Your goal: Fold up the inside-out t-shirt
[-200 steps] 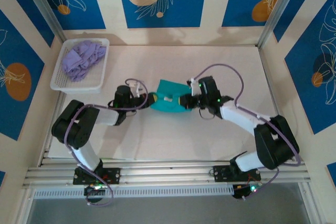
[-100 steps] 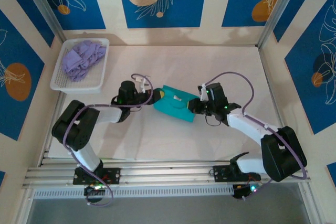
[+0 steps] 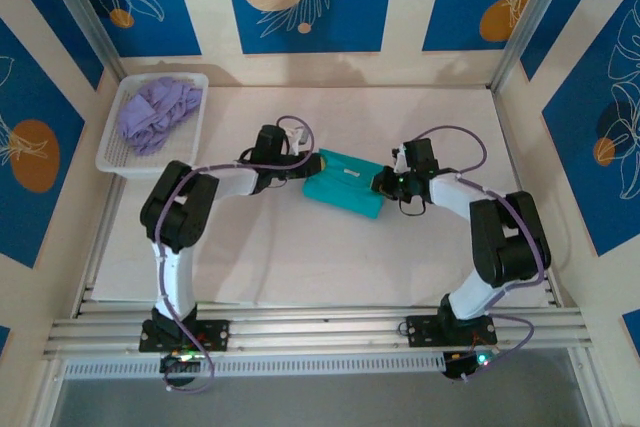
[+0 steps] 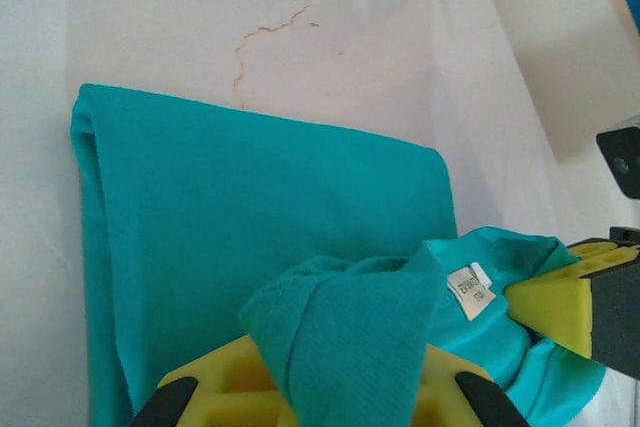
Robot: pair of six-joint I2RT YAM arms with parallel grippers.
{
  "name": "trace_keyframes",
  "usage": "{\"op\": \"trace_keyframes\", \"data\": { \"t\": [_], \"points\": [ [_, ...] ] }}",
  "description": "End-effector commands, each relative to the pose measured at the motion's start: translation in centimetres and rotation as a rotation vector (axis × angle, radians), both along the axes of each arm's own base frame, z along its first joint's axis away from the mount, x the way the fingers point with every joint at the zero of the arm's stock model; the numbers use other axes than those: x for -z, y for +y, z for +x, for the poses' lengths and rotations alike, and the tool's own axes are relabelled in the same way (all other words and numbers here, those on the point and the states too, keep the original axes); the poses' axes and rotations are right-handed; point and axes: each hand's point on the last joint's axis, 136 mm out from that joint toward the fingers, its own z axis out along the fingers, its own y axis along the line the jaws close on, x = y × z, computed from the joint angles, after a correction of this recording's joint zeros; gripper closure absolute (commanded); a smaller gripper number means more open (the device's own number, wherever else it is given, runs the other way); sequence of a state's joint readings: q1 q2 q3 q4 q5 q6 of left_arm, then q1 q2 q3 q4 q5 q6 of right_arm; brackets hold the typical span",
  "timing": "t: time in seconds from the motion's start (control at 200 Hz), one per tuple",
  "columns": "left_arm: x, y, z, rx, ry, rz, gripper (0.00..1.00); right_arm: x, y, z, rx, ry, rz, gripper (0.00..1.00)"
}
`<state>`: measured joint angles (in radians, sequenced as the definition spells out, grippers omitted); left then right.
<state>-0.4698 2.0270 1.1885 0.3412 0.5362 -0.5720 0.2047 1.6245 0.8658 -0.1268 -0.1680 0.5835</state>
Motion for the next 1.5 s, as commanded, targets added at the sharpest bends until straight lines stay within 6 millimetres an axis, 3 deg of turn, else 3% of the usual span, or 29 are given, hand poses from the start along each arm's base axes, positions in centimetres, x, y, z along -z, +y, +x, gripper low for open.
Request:
{"op": "trace_keyframes", "data": {
  "t": [0.0, 0.2, 0.495, 0.62, 0.77, 1.06, 1.33, 1.49],
  "points": [
    [-1.0, -0.1, 0.6, 0.005, -0.031, 0.011, 1.0, -1.3, 0.8, 0.1, -0.049, 0.001, 0.047, 0.92],
    [-3.6, 1.4, -2.1, -0.008, -0.076, -0.022, 1.0, -4.8, 2.1, -1.8, -0.17, -0.126, 0.041, 0.93],
    [-7.1, 4.3, -10.2, 0.003, -0.162, -0.026, 1.0, -9.7, 4.3, -7.6, -0.317, -0.245, 0.083, 0.94],
    [-7.7, 4.7, -11.9, 0.007, -0.192, 0.015, 1.0, -10.8, 4.7, -9.0, -0.325, -0.274, 0.093, 0.94],
    [-6.7, 4.8, -11.3, 0.0, -0.189, 0.055, 1.0, -9.3, 4.3, -8.7, -0.29, -0.223, 0.063, 0.94],
    [-5.0, 3.3, -8.0, 0.006, -0.167, 0.099, 1.0, -6.0, 3.3, -6.8, -0.225, -0.097, 0.03, 0.94],
    [-1.6, 2.5, -4.9, -0.001, -0.116, 0.142, 1.0, -2.3, 1.5, -4.9, -0.159, 0.036, -0.007, 0.92],
    [1.0, 2.0, -2.8, -0.014, -0.106, 0.182, 1.0, 1.2, -0.4, -3.1, -0.105, 0.121, -0.12, 0.87]
  ]
}}
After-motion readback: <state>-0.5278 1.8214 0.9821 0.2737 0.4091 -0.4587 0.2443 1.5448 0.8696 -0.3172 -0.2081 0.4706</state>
